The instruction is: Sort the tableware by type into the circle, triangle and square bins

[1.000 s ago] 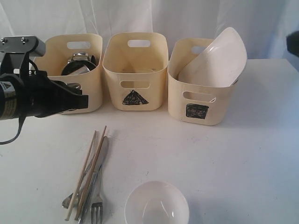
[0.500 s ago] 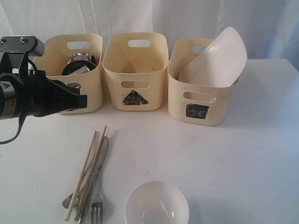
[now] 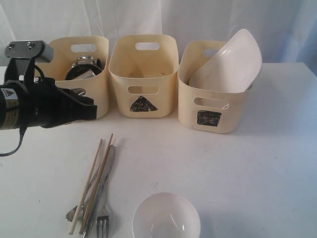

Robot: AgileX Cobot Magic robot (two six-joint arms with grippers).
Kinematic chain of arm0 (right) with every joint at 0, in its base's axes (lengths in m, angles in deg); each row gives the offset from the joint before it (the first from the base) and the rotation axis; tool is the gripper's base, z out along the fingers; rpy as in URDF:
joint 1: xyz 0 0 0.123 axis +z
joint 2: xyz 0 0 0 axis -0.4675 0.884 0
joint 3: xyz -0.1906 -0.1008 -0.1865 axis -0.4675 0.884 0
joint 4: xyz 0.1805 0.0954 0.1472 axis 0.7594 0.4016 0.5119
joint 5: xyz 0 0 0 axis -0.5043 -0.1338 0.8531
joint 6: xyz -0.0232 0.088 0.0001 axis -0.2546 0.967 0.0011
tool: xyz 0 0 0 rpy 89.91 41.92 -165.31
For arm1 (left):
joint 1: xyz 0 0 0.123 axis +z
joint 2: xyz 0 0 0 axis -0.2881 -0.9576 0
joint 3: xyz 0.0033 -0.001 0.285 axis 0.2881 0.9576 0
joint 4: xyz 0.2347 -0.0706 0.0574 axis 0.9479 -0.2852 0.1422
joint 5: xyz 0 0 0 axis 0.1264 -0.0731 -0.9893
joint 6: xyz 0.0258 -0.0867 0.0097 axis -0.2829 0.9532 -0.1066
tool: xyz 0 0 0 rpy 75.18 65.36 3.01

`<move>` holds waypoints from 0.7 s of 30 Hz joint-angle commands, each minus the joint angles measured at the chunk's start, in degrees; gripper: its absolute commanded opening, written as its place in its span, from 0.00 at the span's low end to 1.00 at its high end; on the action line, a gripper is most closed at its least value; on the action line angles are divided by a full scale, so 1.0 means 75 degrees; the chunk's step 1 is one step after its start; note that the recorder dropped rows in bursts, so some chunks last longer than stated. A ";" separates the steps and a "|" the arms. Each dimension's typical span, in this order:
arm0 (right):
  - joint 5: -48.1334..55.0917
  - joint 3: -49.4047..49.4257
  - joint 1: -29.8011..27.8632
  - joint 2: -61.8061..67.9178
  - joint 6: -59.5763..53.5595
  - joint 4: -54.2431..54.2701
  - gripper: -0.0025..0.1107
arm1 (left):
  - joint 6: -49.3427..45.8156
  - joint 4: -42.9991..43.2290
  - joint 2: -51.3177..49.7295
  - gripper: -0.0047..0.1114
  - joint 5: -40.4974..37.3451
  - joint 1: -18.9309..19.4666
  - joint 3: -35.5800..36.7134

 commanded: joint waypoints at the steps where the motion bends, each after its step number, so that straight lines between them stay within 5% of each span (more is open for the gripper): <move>1: -0.0225 0.0535 0.0019 -0.0067 0.0020 -0.0064 0.02 | -0.0925 -0.0167 0.0566 0.04 -0.0150 -0.0198 0.0067; 12: -0.0205 0.1042 0.0019 -0.0067 0.0020 -0.0063 0.02 | -0.1277 -0.0538 0.3147 0.04 -0.1493 -0.0476 0.1473; 21: -0.0192 0.1282 0.0019 -0.0067 0.0020 0.0043 0.02 | -0.1277 -0.0524 0.3431 0.04 -0.1493 -0.0476 0.1673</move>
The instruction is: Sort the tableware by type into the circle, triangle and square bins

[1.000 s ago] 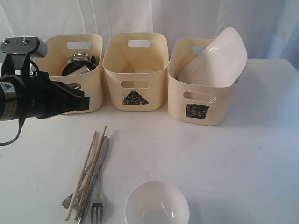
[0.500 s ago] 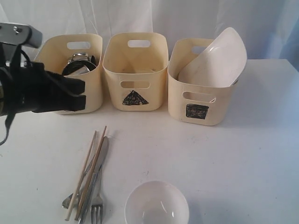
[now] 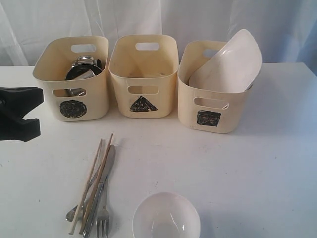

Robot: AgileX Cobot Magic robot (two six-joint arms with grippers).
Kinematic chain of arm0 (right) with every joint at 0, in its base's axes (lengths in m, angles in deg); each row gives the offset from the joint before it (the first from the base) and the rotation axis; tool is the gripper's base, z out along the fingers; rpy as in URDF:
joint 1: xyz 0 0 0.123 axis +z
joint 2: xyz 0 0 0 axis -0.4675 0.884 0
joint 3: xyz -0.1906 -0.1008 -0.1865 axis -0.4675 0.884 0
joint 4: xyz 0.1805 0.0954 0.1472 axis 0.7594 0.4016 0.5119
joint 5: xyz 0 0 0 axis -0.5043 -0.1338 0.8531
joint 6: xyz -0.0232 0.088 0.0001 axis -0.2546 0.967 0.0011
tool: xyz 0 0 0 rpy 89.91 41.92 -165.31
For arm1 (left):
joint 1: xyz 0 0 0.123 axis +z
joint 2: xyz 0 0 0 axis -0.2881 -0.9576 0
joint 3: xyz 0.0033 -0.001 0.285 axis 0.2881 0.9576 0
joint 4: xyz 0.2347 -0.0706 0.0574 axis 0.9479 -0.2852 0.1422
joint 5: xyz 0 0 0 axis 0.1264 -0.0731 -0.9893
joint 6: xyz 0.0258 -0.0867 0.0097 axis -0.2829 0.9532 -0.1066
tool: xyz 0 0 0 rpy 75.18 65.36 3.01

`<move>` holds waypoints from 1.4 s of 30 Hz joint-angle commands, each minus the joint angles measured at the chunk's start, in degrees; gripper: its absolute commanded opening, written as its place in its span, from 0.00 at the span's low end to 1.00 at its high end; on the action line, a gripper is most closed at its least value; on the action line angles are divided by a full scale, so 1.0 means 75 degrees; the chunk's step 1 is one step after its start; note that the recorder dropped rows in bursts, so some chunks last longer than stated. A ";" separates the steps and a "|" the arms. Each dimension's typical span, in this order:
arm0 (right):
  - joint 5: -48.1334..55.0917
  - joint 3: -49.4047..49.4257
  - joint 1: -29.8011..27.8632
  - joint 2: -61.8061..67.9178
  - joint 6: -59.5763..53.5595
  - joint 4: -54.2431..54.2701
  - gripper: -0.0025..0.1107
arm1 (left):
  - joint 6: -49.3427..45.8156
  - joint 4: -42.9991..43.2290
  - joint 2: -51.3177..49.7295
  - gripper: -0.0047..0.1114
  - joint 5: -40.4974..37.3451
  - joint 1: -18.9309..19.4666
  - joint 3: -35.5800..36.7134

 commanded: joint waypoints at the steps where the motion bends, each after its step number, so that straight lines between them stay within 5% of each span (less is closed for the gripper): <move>1: -0.0092 0.0091 0.0019 -0.0032 0.0020 0.0107 0.02 | -0.0027 0.0039 0.0075 0.04 -0.0058 -0.0047 0.0046; 10: -0.0434 0.0168 0.0019 -0.0032 0.0298 0.0568 0.02 | -0.0027 0.0039 0.0075 0.04 -0.0058 -0.0047 0.0046; 16: -0.2390 0.0643 0.0019 -0.0032 0.0698 0.0106 0.02 | -0.0027 0.0039 0.0075 0.04 -0.0058 -0.0047 0.0046; 23: -0.2494 0.0837 0.0019 -0.0032 0.6966 -0.1622 0.02 | -0.0027 0.0039 0.0075 0.04 -0.0058 -0.0047 0.0046; 25: -0.2494 0.0985 0.0019 -0.0032 0.7586 -0.1871 0.02 | -0.0027 0.0039 0.0075 0.04 -0.0058 -0.0047 0.0046; 42: -0.2044 0.1328 -0.0434 -0.0032 0.7537 -0.1841 0.02 | -0.0027 0.0039 0.0075 0.04 -0.0058 -0.0047 0.0046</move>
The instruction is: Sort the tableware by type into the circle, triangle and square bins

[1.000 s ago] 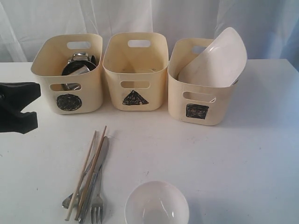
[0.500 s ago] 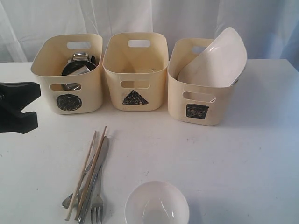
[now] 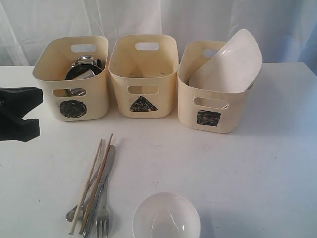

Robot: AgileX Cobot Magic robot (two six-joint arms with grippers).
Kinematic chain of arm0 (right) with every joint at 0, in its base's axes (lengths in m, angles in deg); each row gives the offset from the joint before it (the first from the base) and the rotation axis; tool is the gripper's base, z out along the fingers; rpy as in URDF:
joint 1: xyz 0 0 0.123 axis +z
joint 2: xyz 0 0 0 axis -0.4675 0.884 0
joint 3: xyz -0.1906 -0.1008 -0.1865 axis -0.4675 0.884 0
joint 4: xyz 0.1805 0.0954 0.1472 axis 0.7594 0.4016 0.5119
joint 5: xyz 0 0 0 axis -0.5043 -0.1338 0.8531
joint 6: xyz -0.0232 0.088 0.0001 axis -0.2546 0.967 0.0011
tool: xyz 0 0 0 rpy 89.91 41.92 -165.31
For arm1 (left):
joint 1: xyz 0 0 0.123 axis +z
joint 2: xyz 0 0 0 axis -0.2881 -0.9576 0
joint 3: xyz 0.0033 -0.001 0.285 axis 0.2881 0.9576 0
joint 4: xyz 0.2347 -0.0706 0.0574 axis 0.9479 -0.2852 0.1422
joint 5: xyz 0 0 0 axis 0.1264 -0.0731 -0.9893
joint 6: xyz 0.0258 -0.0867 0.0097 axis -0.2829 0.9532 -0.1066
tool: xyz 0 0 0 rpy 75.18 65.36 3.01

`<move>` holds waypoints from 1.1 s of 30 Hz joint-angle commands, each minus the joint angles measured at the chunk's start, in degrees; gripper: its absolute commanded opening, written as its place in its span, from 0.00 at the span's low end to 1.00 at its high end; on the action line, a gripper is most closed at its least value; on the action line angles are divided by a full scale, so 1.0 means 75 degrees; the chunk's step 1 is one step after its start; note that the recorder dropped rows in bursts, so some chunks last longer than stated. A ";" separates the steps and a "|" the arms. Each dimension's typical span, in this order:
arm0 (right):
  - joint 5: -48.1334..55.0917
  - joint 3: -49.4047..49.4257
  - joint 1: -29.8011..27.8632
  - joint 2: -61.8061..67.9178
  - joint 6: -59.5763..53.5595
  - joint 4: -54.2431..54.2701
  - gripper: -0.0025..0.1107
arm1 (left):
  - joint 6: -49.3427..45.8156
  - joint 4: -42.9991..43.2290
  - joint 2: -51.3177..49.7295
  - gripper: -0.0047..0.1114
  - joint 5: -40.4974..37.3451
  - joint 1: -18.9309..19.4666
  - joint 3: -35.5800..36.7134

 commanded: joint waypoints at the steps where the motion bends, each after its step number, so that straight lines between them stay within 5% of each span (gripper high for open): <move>1: 0.0012 0.0052 -0.0052 -0.0032 0.0000 0.0015 0.02 | -0.0027 0.0039 0.0059 0.04 -0.0038 -0.0047 0.0030; 24: 0.0012 0.0052 -0.0052 -0.0032 0.0000 0.0015 0.02 | -0.0290 -0.0310 0.0042 0.04 0.0498 -0.0047 -0.0523; 30: 0.0012 0.0052 -0.0052 -0.0032 0.0000 0.0015 0.02 | 0.0590 -0.0535 -0.0723 0.04 -0.1733 -0.0032 -0.1105; 33: 0.0012 0.0052 -0.0052 -0.0032 0.0000 0.0015 0.02 | 0.0553 -0.0535 -0.1500 0.04 -0.1693 -0.0016 -0.1421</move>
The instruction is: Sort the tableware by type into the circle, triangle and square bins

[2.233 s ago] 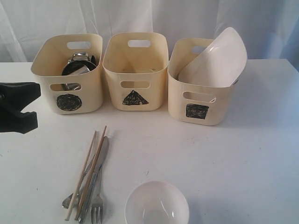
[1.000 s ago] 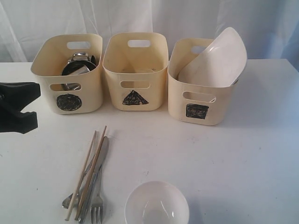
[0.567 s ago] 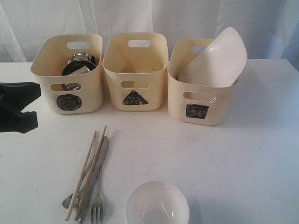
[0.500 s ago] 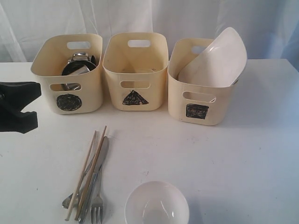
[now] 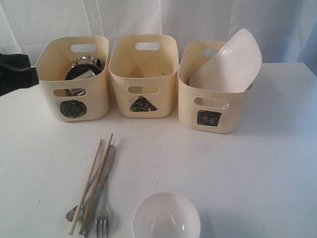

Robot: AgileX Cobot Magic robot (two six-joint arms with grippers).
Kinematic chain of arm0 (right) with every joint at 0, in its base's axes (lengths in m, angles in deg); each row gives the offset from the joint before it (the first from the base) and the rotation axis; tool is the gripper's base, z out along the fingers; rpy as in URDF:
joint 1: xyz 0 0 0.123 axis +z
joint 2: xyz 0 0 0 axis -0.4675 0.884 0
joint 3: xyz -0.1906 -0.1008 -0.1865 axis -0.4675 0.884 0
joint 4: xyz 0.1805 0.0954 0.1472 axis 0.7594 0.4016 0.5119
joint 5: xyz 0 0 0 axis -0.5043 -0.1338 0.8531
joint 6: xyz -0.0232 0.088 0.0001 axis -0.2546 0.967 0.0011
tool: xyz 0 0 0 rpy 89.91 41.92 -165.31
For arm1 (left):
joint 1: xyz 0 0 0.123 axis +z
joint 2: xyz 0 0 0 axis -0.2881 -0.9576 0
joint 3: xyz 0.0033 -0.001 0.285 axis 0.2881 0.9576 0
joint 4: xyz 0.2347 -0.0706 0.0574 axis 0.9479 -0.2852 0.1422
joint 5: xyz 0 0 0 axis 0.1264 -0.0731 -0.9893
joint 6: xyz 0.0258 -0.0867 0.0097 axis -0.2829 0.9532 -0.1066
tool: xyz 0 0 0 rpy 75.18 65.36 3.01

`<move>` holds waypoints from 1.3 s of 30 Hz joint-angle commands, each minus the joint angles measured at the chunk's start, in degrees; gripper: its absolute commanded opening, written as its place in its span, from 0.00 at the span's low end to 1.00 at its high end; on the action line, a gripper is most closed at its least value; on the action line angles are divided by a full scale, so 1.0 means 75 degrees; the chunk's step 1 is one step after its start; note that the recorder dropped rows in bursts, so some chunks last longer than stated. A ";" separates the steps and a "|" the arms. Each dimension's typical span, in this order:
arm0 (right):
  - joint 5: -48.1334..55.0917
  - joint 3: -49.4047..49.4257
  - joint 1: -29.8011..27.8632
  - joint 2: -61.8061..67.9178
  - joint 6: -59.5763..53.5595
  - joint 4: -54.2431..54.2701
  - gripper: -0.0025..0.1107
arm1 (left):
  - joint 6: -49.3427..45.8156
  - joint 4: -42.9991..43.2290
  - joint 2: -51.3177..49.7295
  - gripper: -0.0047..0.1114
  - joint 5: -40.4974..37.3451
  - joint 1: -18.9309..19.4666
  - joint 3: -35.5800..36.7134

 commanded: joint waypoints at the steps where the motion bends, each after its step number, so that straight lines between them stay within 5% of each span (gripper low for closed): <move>1: 0.0000 0.0052 -0.0033 -0.0032 0.0000 0.0015 0.02 | 0.0087 -0.0021 -0.1082 0.04 -0.0122 -0.0003 -0.0442; 9: 0.0000 0.0052 -0.0033 -0.0032 0.0000 0.0015 0.02 | 0.0235 0.0000 -0.3186 0.04 0.0596 -0.0003 -0.0550; 15: 0.0000 0.0052 -0.0033 -0.0032 0.0000 0.0015 0.02 | 0.0377 0.0022 -0.3815 0.04 0.0095 0.0250 -0.0550; 21: 0.0000 0.0052 -0.0033 -0.0032 0.0000 0.0015 0.02 | -0.0027 0.0426 -0.3719 0.04 -0.0481 0.1561 -0.1069; 25: 0.0000 0.0052 -0.0033 -0.0032 0.0000 0.0015 0.02 | -0.1242 0.0328 -0.3700 0.04 -0.2348 0.2342 -0.1224; 28: 0.0000 0.0052 -0.0033 -0.0032 0.0000 0.0015 0.02 | -0.3813 -0.1934 -0.3597 0.04 -0.3281 0.2658 -0.1209; 34: 0.0000 0.0052 -0.0033 -0.0032 0.0000 0.0015 0.02 | -1.1915 -1.0793 -0.3541 0.04 -0.5028 0.2785 -0.1278; 39: 0.0000 0.0052 -0.0033 -0.0032 0.0000 0.0015 0.02 | -1.5479 -1.4771 -0.3510 0.04 -0.5055 0.2785 -0.1278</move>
